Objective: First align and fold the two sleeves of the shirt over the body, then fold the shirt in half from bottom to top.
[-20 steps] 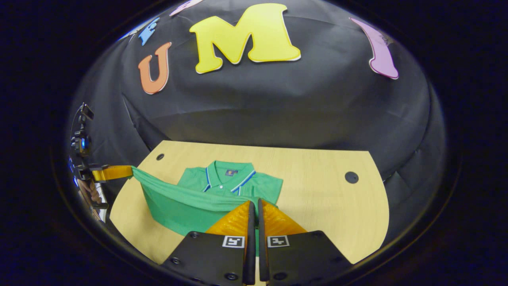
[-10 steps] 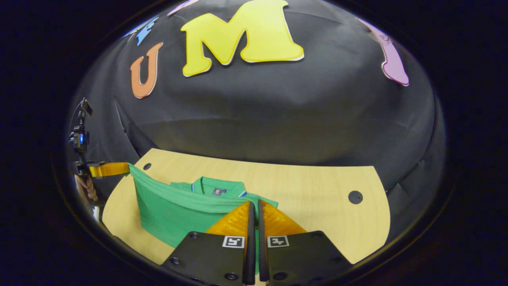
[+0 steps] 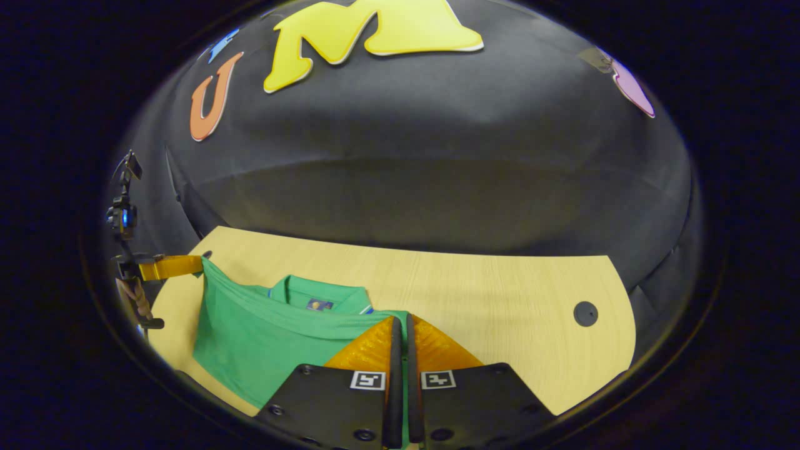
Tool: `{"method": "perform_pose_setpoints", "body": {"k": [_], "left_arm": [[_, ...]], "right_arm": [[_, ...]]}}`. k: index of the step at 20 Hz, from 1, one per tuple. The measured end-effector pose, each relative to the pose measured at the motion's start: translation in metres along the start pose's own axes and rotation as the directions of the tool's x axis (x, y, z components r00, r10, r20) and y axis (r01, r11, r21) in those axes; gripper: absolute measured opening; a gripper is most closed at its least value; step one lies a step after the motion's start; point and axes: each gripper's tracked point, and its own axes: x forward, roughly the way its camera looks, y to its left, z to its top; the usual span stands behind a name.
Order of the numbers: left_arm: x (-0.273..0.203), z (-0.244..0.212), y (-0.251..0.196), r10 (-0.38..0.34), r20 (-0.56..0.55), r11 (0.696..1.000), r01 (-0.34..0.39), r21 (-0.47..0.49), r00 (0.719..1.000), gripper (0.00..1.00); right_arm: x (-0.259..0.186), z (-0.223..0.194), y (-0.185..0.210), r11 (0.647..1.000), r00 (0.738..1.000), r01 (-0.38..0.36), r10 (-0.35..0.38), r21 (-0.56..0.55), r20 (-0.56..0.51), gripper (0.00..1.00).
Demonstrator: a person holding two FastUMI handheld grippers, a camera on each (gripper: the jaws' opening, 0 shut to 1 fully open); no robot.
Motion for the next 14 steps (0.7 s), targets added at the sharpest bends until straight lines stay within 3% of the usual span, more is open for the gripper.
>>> {"method": "perform_pose_setpoints", "body": {"k": [10,12,13,14], "left_arm": [[0.054,-0.046,0.032,0.093,-0.044,0.994,-0.095,-0.05,0.995,0.06],[0.056,-0.054,0.034,0.115,-0.069,0.991,-0.118,-0.054,0.991,0.1],[0.055,-0.058,0.036,0.128,-0.082,0.99,-0.132,-0.046,0.988,0.2],[0.052,-0.058,0.037,0.142,-0.083,0.989,-0.145,-0.039,0.986,0.21]], "right_arm": [[0.055,-0.024,-0.009,0.997,0.999,0.049,-0.05,-0.063,-0.006,0.06],[0.055,-0.025,-0.01,0.997,0.998,0.055,-0.056,-0.056,-0.012,0.08],[0.054,-0.025,-0.01,0.997,0.998,0.059,-0.059,-0.048,-0.012,0.07],[0.051,-0.024,-0.01,0.997,0.998,0.063,-0.064,-0.045,-0.008,0.12]]}}
